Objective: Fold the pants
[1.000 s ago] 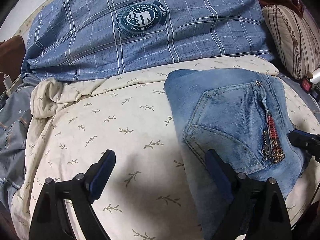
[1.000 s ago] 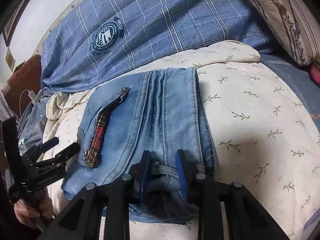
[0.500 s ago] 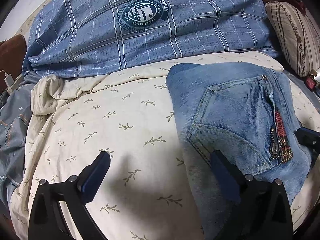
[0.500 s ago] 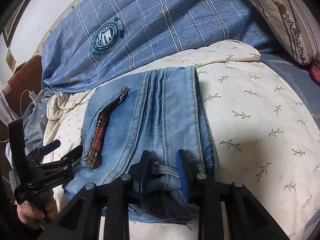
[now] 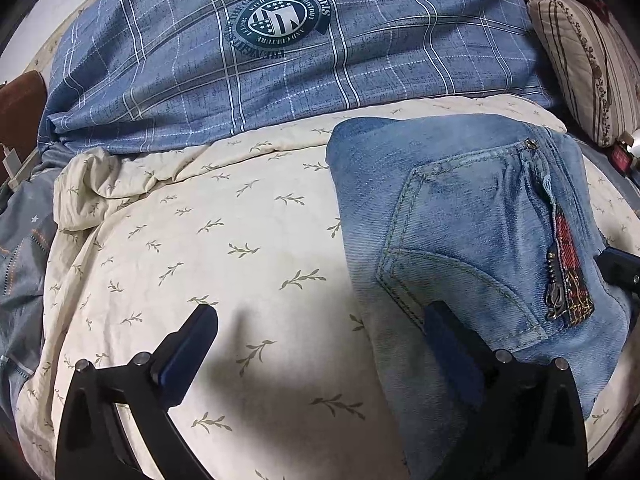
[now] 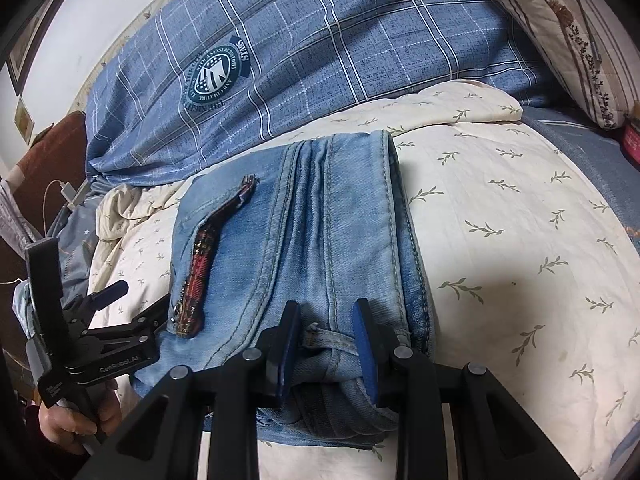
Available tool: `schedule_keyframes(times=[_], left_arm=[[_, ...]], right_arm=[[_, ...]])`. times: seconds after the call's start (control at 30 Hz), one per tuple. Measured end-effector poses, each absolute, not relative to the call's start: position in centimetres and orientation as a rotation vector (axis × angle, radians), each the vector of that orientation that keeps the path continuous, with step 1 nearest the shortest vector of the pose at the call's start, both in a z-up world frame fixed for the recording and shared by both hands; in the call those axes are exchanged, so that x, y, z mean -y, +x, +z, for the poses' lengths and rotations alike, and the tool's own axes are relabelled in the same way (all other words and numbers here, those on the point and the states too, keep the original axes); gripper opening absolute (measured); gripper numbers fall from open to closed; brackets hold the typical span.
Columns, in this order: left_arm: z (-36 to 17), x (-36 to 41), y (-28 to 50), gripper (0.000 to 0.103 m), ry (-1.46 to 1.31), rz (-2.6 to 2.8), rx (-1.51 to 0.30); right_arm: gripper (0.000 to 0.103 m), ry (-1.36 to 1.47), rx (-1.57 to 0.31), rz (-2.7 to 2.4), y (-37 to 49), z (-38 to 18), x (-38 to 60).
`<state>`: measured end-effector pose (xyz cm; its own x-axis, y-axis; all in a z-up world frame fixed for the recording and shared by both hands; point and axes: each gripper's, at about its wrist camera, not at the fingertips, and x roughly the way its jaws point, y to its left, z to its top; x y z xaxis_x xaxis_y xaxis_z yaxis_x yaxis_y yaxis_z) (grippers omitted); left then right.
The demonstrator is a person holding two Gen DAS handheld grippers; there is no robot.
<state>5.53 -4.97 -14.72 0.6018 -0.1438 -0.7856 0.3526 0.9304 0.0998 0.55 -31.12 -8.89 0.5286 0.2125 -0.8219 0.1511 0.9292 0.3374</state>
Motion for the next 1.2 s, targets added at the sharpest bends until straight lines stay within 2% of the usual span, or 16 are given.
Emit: schedule_keyframes(times=[0.27,0.43,0.6,0.8,1.07,1.2], left_arm=[[-12.9,3.6,6.4,0.103,0.201,-0.293,-0.864],[-10.8,1.8,7.8,0.103,0.097,-0.239,-0.772],[-10.8,3.0,10.1,0.103,0.117,-0.223,-0.729],[-12.9,6.1,12.2,0.103,0.222,-0.286,-0.764],[-15.0,6.3,14.5,0.103,0.18,-0.347,-0.866],[-15.1,6.3,14.4,0.103,0.182,-0.345,-0.875]], right_arm=[[0.031,0.39,-1.015,0.042,0.5,-8.3,31.3],[0.031,0.387,-0.922,0.047,0.5,-6.2,31.9],[0.031,0.395,-0.856,0.024,3.2,-5.1,33.1],[0.031,0.39,-0.882,0.036,8.0,-6.2,33.6],[0.032,0.448,-1.042,0.035,12.2,-10.5,34.1],[0.034,0.518,-1.058,0.04,12.5,-11.1,35.0]])
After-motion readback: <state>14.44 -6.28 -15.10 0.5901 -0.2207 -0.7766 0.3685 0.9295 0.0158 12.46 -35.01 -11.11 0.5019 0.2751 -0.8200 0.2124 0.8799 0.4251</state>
